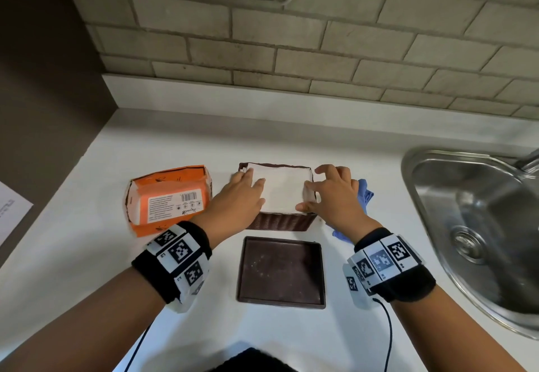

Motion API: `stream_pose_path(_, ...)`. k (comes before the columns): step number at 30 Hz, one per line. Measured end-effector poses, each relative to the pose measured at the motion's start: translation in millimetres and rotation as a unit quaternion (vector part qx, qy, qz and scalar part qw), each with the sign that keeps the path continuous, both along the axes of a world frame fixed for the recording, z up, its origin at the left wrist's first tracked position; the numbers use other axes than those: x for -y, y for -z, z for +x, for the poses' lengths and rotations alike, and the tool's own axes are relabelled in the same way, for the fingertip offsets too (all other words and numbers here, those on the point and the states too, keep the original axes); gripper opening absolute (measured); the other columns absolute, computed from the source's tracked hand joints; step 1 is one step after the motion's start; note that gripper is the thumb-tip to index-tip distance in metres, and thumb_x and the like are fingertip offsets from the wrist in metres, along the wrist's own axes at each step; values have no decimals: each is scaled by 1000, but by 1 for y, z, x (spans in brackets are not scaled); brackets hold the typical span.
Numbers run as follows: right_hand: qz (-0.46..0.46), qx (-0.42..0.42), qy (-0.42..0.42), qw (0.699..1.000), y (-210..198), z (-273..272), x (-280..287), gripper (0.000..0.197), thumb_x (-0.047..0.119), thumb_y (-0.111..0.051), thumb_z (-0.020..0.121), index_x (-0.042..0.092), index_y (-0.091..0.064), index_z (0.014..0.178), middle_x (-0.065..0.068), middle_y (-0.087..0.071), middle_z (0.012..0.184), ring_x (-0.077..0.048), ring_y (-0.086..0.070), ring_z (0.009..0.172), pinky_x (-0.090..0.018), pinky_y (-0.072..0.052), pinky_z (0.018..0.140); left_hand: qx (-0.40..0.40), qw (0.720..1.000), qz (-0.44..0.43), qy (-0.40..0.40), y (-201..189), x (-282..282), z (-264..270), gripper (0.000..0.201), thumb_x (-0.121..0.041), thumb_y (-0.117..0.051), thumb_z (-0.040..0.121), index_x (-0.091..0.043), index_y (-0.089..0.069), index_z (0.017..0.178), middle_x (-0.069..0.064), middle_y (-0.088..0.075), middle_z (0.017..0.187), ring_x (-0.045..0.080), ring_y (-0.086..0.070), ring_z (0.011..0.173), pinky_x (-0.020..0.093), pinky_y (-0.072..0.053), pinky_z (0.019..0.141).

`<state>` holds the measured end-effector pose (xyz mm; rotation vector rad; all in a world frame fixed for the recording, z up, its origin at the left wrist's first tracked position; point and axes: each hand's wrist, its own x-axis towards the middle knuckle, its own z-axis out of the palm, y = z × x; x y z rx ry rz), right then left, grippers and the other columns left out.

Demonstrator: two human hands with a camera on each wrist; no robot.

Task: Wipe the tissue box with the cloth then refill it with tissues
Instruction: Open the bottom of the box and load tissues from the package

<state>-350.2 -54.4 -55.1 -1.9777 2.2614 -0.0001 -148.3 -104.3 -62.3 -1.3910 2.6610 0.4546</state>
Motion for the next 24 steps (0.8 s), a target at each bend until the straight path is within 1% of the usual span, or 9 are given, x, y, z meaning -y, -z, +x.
stream_pose_path(3, -12, -7, 1, 1000, 1, 7, -11, 46, 56, -58, 83, 26, -62, 118, -2, -36, 142, -30, -27, 128, -42, -29, 99, -42, 999, -15, 5, -7, -7, 6, 51, -28, -30, 103, -12, -18, 150, 13, -9, 160, 27, -5, 147, 37, -18, 117)
stream_pose_path(5, -114, 30, -8, 993, 0, 9, -26, 40, 49, -57, 87, 25, -62, 119, -6, -45, 134, -31, -38, 121, -42, -33, 94, -88, 996, -30, 14, -12, -16, 13, 50, -29, -32, 102, -14, -23, 149, 9, -15, 160, 24, -9, 147, 34, -17, 117)
stream_pose_path(8, -213, 121, -80, 966, 1, 4, -61, 27, 41, -66, 83, 27, -65, 106, 0, -56, 109, -23, -52, 100, -38, -42, 83, -173, 983, -54, 23, -14, -35, 32, 40, -27, -42, 100, -17, -46, 138, 2, -43, 146, 17, -31, 139, 31, -25, 115)
stream_pose_path(10, -145, 110, -164, 969, 15, -2, -92, 30, 34, -78, 71, 30, -63, 97, 2, -56, 103, -20, -57, 92, -36, -47, 74, -198, 976, -70, 50, -11, -50, 47, 26, -20, -54, 95, -17, -63, 119, -1, -61, 123, 14, -50, 121, 25, -39, 103)
stream_pose_path(13, 7, -10, -220, 975, 45, -8, -126, 60, 21, -89, 45, 36, -58, 94, -1, -58, 109, -24, -61, 88, -32, -45, 65, -165, 974, -90, 122, 6, -63, 64, 23, -7, -75, 78, -18, -72, 98, -2, -70, 99, 15, -65, 95, 26, -54, 84)
stream_pose_path(17, 17, -60, -219, 974, 58, -12, -135, 58, 2, -76, 48, 33, -52, 90, -2, -54, 119, -25, -56, 97, -30, -41, 71, -101, 986, 0, 129, 31, -75, 73, 50, 7, -55, 82, -26, -62, 120, -1, -63, 119, 19, -57, 112, 32, -52, 89)
stream_pose_path(20, 19, -66, -273, 960, 52, -12, -134, 49, 1, -73, 56, 31, -51, 87, 2, -54, 122, -23, -51, 105, -29, -30, 80, -83, 985, 5, 149, 41, -83, 77, 57, 8, -63, 71, -30, -62, 115, 1, -66, 111, 22, -64, 101, 30, -56, 77)
stream_pose_path(22, 18, -45, -310, 950, 48, -12, -137, 55, -7, -65, 55, 32, -50, 91, 7, -54, 121, -19, -49, 106, -28, -29, 82, -72, 987, 10, 144, 47, -87, 82, 62, 1, -75, 62, -32, -59, 112, 0, -66, 108, 20, -66, 95, 28, -58, 71)
stream_pose_path(24, -10, -9, -316, 949, 41, -12, -141, 59, -11, -61, 55, 33, -50, 94, 13, -55, 118, -13, -48, 106, -24, -30, 83, -64, 989, 11, 134, 44, -91, 83, 63, -9, -81, 63, -33, -57, 116, -1, -63, 118, 18, -64, 105, 25, -56, 78)
